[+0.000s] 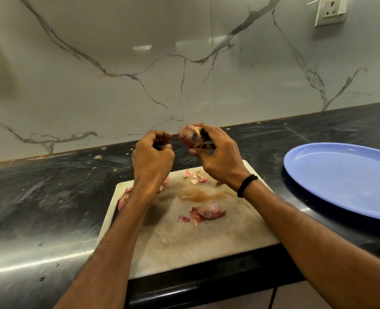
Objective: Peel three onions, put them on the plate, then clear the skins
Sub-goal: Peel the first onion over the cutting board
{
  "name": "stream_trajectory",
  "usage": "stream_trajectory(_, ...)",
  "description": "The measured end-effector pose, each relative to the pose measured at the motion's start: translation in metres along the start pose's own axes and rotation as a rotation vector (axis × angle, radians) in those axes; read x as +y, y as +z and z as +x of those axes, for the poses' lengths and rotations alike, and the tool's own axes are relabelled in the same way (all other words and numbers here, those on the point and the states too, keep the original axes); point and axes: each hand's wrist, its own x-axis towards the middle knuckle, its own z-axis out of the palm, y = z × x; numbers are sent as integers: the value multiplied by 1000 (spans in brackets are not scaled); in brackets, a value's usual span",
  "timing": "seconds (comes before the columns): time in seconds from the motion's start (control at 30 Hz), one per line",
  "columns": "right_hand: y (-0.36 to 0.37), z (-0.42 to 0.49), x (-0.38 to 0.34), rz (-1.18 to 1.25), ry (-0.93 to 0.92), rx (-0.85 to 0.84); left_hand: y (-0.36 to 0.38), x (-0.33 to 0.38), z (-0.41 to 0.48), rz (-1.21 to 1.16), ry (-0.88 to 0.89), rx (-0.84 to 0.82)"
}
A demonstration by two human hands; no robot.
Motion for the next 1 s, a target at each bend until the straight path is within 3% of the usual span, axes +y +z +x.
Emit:
stream_trajectory(0.17,0,-1,1,-66,-53,-26,1,8,-2,-134,142,-11)
stream_trajectory(0.37,1,-2,0,-96,-105,-41,4,5,0,-56,228,48)
stream_trajectory(0.8,-3,0,-3,-55,-85,14,2,2,2,-31,60,31)
stream_trajectory(1.0,-1,-1,-3,-69,-121,-36,0,12,-2,-319,-59,-111)
